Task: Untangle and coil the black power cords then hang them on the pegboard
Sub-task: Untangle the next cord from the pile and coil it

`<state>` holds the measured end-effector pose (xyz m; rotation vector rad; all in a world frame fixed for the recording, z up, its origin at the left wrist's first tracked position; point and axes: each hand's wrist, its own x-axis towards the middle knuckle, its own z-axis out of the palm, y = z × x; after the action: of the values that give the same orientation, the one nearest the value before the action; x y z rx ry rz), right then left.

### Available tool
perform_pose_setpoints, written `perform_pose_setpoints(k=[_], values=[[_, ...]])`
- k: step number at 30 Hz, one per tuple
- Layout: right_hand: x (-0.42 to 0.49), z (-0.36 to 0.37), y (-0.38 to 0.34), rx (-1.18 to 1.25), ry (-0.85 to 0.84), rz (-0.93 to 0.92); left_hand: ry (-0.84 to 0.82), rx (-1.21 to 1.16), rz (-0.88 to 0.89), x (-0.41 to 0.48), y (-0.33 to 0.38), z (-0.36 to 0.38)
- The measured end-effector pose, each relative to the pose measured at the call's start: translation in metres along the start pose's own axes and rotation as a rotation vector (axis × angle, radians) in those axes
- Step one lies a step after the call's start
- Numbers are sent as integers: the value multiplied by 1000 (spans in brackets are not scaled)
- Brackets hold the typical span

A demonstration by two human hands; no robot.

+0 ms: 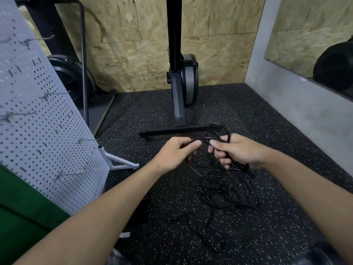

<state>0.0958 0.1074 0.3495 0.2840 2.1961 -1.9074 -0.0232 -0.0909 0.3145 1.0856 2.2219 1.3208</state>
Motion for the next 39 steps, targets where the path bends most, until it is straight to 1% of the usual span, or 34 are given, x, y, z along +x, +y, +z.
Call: perform_pose_setpoints(k=[2, 4, 6, 9, 12, 14, 16, 20, 22, 24, 27, 29, 31, 32, 33, 36, 39], values=[[-1, -3, 1, 102, 45, 4, -48, -152, -97, -2, -3, 1], [0, -5, 4, 175, 111, -3, -97, -398, -232, -4, -1, 2], [2, -5, 8, 222, 167, -19, -119, -528, -303, -5, 3, 4], [3, 1, 10, 196, 224, -48, -55, -593, -283, -4, 11, 11], [2, 5, 9, -1, 266, -87, 38, -634, -231, -3, 17, 14], [0, 7, 10, -116, 236, -85, 80, -673, -227, -3, 20, 15], [-2, 8, 10, -130, 187, -82, 95, -709, -235, -3, 22, 16], [-2, 6, 7, -124, 129, -108, 104, -714, -196, -1, 26, 18], [0, 6, 8, -99, 128, -61, 130, -670, -160, -1, 27, 18], [2, 10, 9, 9, 91, -16, 180, -537, -98, 0, 27, 19], [2, 18, 7, 192, -13, 9, 266, -348, -15, -1, 27, 20], [3, 21, 5, 237, -10, 20, 363, -218, 24, 1, 27, 21], [6, 23, 5, 267, 50, -21, 449, -116, 4, 3, 27, 22], [8, 24, 4, 298, 91, -56, 437, -121, -29, 3, 26, 23], [10, 25, 4, 335, 127, -88, 384, -159, -68, 4, 23, 25], [16, 25, 2, 367, 172, -153, 89, -290, -149, 3, 14, 33], [22, 23, 1, 394, 268, -146, -214, -336, -173, -1, 8, 41]])
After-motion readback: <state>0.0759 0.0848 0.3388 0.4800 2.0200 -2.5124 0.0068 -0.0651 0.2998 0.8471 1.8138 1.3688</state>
